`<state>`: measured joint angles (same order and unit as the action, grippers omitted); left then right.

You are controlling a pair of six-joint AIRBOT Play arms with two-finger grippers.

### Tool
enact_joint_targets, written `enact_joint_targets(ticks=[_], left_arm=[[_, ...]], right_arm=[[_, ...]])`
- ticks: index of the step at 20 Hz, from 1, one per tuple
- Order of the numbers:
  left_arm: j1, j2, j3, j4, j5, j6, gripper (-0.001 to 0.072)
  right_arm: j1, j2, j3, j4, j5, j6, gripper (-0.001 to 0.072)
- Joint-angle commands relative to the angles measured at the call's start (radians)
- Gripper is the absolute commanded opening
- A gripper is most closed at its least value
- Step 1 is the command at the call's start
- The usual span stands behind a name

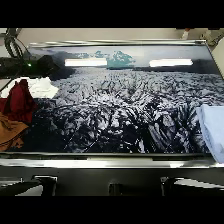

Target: Fold the clothes and pants, and hang the long-sleeved shirts on hangers.

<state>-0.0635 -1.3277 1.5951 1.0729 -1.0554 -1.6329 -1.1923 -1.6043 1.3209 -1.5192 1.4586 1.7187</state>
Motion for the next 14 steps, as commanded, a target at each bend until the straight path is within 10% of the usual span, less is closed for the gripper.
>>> enact_joint_targets(ticks=[1, 5, 10, 14], left_arm=[[0.0, 0.001, 0.0, 0.0, 0.001, 0.002, 0.002], [0.0, 0.001, 0.0, 0.0, 0.015, 0.002, 0.0021], [-0.001, 0.001, 0.034, 0.0, 0.027, 0.002, 0.002], [0.0, 0.001, 0.056, 0.0, 0.026, 0.013, 0.002]], right_arm=[[-0.001, 0.006, -0.025, -0.053, -0.032, 0.003, 0.0052], [-0.001, 0.007, 0.038, 0.126, 0.0, -0.023, 0.0583], [0.041, 0.006, 0.587, 0.399, 0.055, 0.149, 0.0621], [0.22, 0.047, 0.829, 0.432, -0.298, 0.264, 0.0609]])
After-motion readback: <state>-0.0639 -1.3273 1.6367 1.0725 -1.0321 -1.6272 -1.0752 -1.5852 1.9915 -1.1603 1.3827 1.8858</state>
